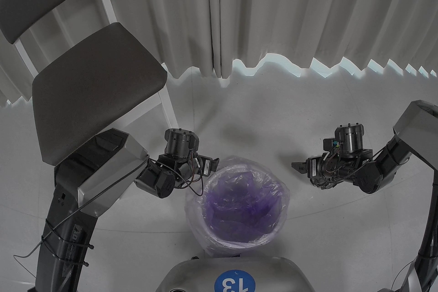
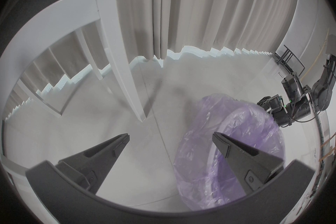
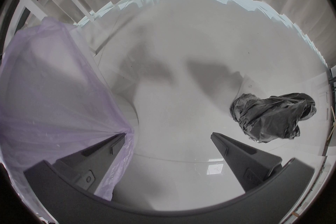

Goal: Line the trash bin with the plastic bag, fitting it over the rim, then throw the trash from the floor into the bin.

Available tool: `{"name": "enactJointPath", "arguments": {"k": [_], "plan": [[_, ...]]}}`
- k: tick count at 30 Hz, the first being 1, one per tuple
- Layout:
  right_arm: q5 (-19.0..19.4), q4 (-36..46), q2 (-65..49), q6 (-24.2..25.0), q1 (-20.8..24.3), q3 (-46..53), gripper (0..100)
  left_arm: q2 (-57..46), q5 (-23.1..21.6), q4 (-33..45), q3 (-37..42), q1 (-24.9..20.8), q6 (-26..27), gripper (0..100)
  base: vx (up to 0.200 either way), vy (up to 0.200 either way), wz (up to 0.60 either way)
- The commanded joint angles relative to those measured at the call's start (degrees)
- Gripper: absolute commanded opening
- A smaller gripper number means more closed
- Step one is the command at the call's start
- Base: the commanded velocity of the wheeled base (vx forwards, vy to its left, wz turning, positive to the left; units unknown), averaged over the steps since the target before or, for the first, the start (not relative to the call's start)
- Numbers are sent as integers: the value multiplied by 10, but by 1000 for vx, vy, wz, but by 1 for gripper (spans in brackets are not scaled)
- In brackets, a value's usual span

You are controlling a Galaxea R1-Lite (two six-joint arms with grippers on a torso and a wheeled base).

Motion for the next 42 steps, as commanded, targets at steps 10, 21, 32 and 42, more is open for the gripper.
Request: {"name": "enactJointPath", "arguments": {"k": [10,21,32,42], "plan": [[1,-5,-9,-2,-22,-6,100,22,3,-20,14,25,-4,100,0,0,0],[2,-2,-56,-3,-42,6,100,-174,6,-53,263,51,1,100,0,0,0],[2,0,-10,-7,-63,-13,100,-314,-53,-119,549,45,89,100,0,0,0],[9,-1,-4,-8,-81,-15,100,-206,-73,-205,563,4,100,100,0,0,0]]}}
